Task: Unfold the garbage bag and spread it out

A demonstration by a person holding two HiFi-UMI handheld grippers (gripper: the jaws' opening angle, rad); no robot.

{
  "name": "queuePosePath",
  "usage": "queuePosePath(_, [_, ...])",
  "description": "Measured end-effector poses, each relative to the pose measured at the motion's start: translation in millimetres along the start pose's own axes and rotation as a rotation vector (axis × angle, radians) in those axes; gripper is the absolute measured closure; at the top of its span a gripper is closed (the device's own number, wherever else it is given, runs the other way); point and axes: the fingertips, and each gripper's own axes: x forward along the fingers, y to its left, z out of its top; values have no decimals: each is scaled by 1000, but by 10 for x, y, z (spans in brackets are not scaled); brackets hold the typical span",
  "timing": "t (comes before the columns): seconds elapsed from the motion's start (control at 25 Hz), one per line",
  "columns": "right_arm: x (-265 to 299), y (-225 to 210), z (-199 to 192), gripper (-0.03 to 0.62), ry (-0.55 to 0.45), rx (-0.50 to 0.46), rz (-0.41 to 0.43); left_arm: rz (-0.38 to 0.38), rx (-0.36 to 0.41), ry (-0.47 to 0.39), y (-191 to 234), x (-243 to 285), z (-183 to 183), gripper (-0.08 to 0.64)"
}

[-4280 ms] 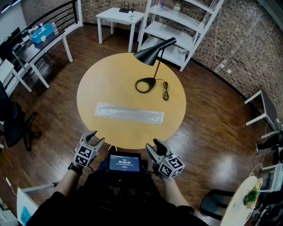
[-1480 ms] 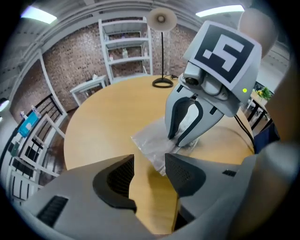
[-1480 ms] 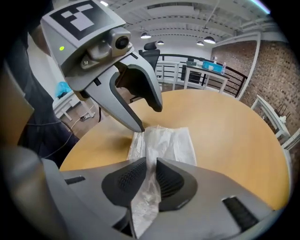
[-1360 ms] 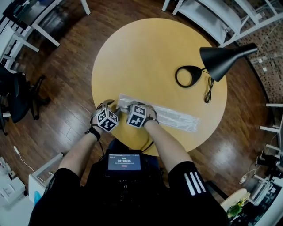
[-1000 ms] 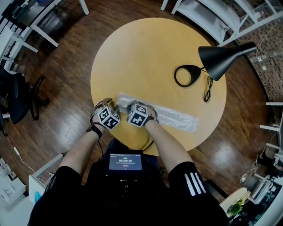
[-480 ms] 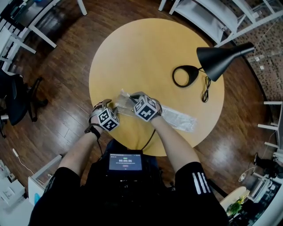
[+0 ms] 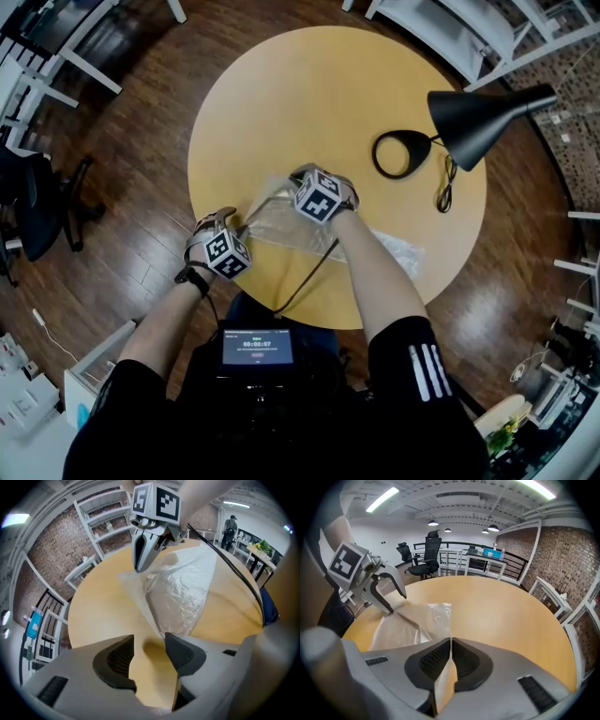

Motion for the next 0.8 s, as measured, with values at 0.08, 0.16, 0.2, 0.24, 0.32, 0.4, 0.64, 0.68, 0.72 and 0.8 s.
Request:
queuePosePath(0.08, [111,-30,-82,572,35,-31,-6,3,3,0,15,-7,7,342])
queuePosePath(0.16, [207,-33,-167,556,83,-70,-12,5,9,1,11,-16,-13,342])
queuePosePath(0.2, [238,-41,-191,545,104,-94,-20,5,9,3,7,-21,-28,342])
queuePosePath(0.24, [260,-49,-208,543,119,-115,-27,4,8,5,1,-25,-44,342])
queuePosePath(0.32, [286,-67,-224,537,129,-122,-34,2,7,11,-13,-29,-60,342])
queuePosePath(0.4, [294,-96,-220,515,119,-72,-31,-1,8,16,-27,-26,-63,342])
queuePosePath(0.64, [264,-124,-217,511,80,79,5,19,21,-36,65,-228,180,342])
queuePosePath(0.68, [244,-149,-204,511,62,98,-1,28,41,-73,72,-313,314,342])
queuePosePath(0.72, [217,-182,-188,511,42,122,-8,22,66,-119,38,-390,470,343])
queuePosePath(0.8, [136,-253,-147,511,0,176,-22,-35,120,-207,-164,-474,783,343])
